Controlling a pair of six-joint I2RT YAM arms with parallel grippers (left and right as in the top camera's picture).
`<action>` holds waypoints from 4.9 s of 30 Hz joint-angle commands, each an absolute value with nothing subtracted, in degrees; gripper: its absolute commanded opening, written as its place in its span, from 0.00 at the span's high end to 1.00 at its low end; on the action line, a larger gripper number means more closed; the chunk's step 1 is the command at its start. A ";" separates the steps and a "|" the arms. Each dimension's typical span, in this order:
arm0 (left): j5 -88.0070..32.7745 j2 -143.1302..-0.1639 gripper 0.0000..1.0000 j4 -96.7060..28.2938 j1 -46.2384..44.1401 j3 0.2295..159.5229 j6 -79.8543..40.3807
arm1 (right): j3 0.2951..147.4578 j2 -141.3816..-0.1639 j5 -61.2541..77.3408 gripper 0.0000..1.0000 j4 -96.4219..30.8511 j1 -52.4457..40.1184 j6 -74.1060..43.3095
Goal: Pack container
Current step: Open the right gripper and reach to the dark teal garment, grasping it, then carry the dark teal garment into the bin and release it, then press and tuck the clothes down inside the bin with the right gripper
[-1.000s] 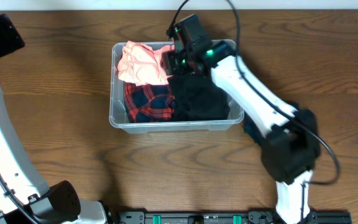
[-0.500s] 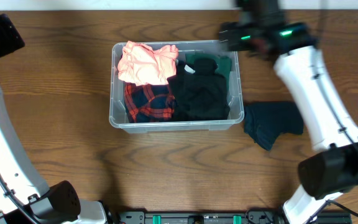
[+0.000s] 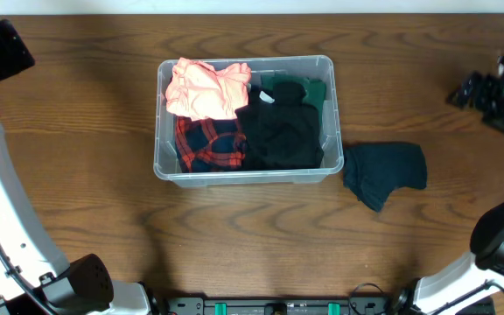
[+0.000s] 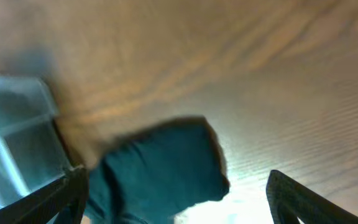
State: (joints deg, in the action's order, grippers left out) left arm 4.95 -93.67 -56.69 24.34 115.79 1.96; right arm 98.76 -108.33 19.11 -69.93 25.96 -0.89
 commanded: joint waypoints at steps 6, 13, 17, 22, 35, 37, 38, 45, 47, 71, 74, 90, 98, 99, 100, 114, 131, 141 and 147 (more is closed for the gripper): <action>5.63 -94.11 0.02 -56.75 24.58 115.50 2.33 | 86.08 -115.26 26.65 0.13 -62.74 26.30 9.10; 5.63 -94.11 0.02 -56.75 24.58 115.50 2.33 | 76.27 -115.44 26.72 0.11 -54.33 25.54 9.32; 5.63 -94.11 0.02 -56.77 24.58 115.50 2.33 | 71.40 -115.46 30.17 0.12 -50.39 25.47 9.65; 5.63 -94.11 0.02 -56.75 24.58 115.50 2.33 | 66.92 -115.46 34.94 0.34 -47.70 25.04 10.37; 5.63 -94.08 0.02 -56.77 24.58 115.50 2.33 | 75.24 -109.65 41.41 0.99 -55.94 26.61 10.37; 5.63 -94.11 0.02 -56.75 24.58 115.50 2.33 | 79.20 -106.85 46.35 0.99 -58.02 26.55 11.05; 5.63 -94.11 0.02 -56.75 24.58 115.50 2.33 | 81.17 -105.51 50.13 0.99 -59.05 26.44 12.47; 5.63 -94.11 0.02 -56.75 24.58 115.50 2.33 | 95.22 -97.93 67.77 0.99 -59.79 22.28 11.44; 5.63 -94.11 0.02 -56.75 24.58 115.50 2.33 | 97.54 -96.99 67.79 0.99 -57.89 19.73 7.77; 5.63 -94.08 0.02 -56.75 24.58 115.50 2.33 | 98.21 -103.22 26.76 0.99 -38.57 -27.59 -53.25; 5.63 -94.11 0.02 -56.75 24.58 115.50 2.33 | 98.15 -106.37 27.64 0.99 -38.59 -29.80 -55.53; 5.63 -94.11 0.02 -56.75 24.58 115.50 2.33 | 98.15 -110.85 16.51 0.55 -55.92 -33.50 -43.92; 5.63 -94.11 0.02 -56.75 24.58 115.50 2.33 | 99.13 -106.61 20.18 0.68 -39.18 -33.34 -32.91; 5.63 -94.11 0.02 -56.75 24.58 115.50 2.33 | 99.35 -105.86 20.16 0.79 -37.89 -33.34 -31.14; 5.63 -94.11 0.02 -56.75 24.58 115.50 2.33 | 99.53 -105.08 20.16 0.85 -36.58 -33.34 -29.04; 5.63 -94.11 0.02 -56.75 24.58 115.50 2.33 | 99.59 -104.14 14.37 0.99 -45.60 -35.48 -20.12; 5.63 -94.11 0.02 -56.75 24.58 115.50 2.33 | 99.74 -103.22 -10.72 0.35 -62.24 -32.05 -27.16; 5.63 -94.11 0.02 -56.75 24.58 115.50 2.33 | 100.86 -99.35 3.51 0.99 -46.59 -33.50 -21.78; 5.63 -94.11 0.02 -56.75 24.58 115.50 2.33 | 99.09 -105.21 7.05 0.99 -49.08 -34.63 -21.17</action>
